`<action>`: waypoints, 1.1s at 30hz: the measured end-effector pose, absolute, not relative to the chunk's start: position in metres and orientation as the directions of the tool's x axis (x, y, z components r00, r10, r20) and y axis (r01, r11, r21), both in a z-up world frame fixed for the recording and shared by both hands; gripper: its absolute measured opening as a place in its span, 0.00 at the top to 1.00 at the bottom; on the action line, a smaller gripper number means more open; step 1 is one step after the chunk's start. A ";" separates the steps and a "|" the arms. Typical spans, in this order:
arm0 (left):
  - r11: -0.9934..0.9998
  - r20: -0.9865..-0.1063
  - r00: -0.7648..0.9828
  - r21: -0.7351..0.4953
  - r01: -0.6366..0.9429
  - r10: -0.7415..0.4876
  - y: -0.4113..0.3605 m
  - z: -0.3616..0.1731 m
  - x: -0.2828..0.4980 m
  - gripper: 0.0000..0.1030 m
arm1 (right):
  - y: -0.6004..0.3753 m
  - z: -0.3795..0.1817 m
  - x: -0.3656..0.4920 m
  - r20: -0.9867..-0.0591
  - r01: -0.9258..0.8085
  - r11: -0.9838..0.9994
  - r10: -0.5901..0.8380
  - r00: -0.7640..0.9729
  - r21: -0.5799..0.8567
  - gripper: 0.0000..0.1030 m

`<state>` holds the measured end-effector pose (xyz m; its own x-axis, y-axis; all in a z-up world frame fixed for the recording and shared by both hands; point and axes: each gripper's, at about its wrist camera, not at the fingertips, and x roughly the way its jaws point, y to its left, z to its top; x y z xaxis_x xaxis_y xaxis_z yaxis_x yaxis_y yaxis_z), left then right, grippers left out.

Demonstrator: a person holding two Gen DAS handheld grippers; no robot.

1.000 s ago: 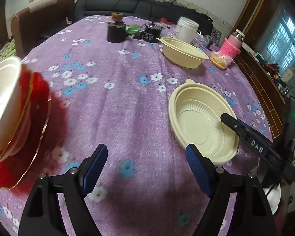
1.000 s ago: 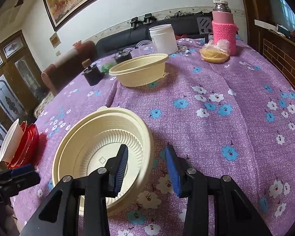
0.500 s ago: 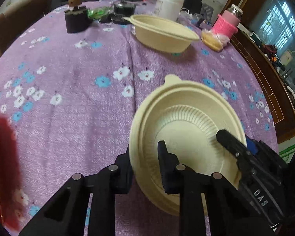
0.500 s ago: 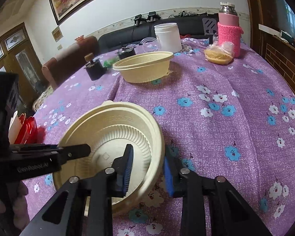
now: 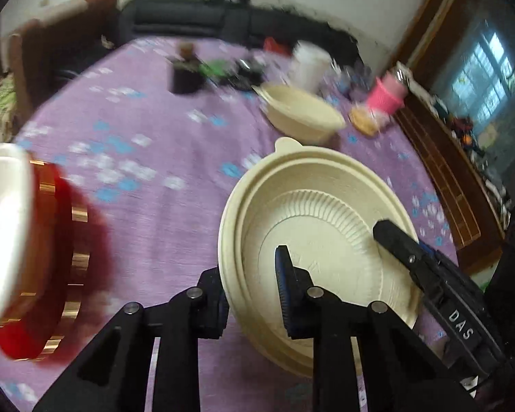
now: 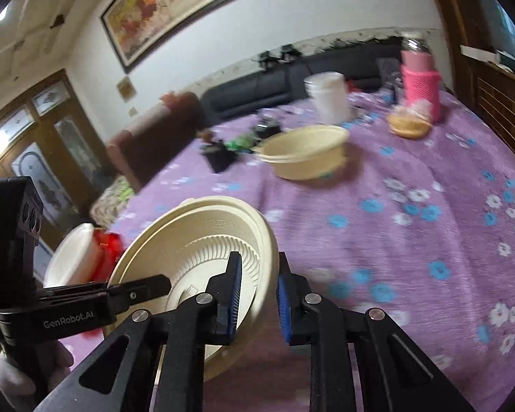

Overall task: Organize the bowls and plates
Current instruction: 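Lower the cream bowl onto the red plate stack and open both grippers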

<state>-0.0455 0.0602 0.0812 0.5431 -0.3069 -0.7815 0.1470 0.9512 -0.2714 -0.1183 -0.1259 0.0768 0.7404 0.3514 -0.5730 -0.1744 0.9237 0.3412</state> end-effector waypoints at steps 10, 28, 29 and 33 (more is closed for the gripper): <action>0.967 -0.726 0.679 -0.238 -0.095 -0.112 0.209 0.124 -0.079 0.74 | 0.030 0.120 -0.095 -0.550 -0.415 0.845 0.535 0.641 0.338 0.78; 0.965 -0.731 0.678 -0.113 -0.237 0.081 0.284 0.110 -0.079 0.43 | 0.150 0.090 -0.075 -0.637 -0.473 0.877 0.411 0.652 0.083 0.66; 0.960 -0.722 0.687 -0.131 -0.247 0.079 0.286 0.111 -0.083 0.43 | 0.147 0.092 -0.076 -0.632 -0.467 0.880 0.410 0.658 0.084 0.63; 0.941 -0.687 0.721 -0.178 -0.289 0.092 0.296 0.116 -0.098 0.42 | 0.132 0.098 -0.082 -0.612 -0.450 0.887 0.416 0.673 0.108 0.59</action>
<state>-0.0979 0.2961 0.1157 0.7212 0.0915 -0.6867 -0.2890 0.9406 -0.1781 -0.0815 0.1321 0.0979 0.6730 0.4159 -0.6116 -0.4498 0.8866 0.1079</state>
